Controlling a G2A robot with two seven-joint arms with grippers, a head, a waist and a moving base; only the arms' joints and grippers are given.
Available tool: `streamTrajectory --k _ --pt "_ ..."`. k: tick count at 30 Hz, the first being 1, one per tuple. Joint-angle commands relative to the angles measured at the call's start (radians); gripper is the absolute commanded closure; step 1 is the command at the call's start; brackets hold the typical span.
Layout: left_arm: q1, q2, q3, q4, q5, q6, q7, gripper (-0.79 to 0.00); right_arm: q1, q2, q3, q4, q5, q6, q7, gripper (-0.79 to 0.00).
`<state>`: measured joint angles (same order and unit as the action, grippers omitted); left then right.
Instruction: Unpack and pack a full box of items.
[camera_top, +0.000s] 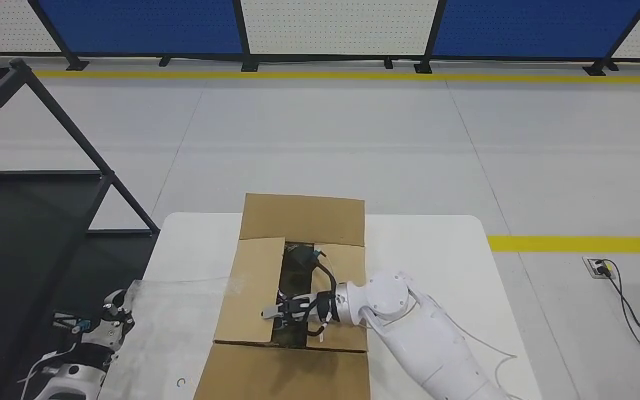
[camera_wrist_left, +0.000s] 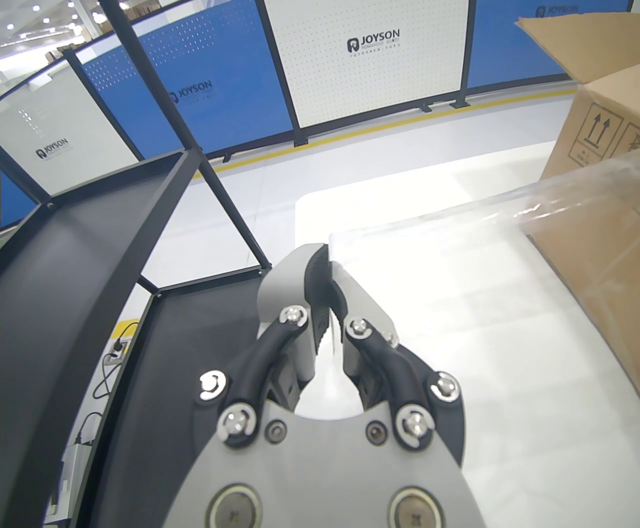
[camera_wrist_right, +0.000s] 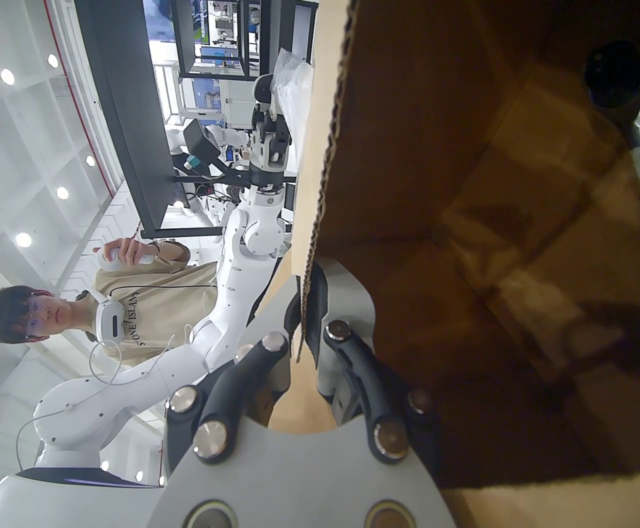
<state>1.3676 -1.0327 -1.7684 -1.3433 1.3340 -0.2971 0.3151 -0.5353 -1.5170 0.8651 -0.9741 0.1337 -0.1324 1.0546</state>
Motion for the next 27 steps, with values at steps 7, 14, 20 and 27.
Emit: streamTrajectory --k 7,14,20,27 --pt "-0.001 -0.001 0.004 0.004 0.003 0.0 -0.006 -0.372 -0.002 0.0 -0.001 -0.002 -0.001 0.0 -0.003 0.0" --pt "-0.004 -0.002 0.006 0.008 0.007 0.001 -0.011 -0.394 -0.002 -0.001 -0.003 -0.003 0.0 0.0 -0.001 0.0" --pt "-0.001 -0.002 0.008 0.01 0.014 -0.001 -0.013 -0.496 -0.002 -0.001 -0.004 -0.003 -0.001 0.0 0.001 0.0" --pt "0.008 -0.003 0.009 0.012 0.026 0.0 -0.015 -0.533 0.002 -0.002 -0.006 0.001 0.001 -0.002 0.005 0.0"
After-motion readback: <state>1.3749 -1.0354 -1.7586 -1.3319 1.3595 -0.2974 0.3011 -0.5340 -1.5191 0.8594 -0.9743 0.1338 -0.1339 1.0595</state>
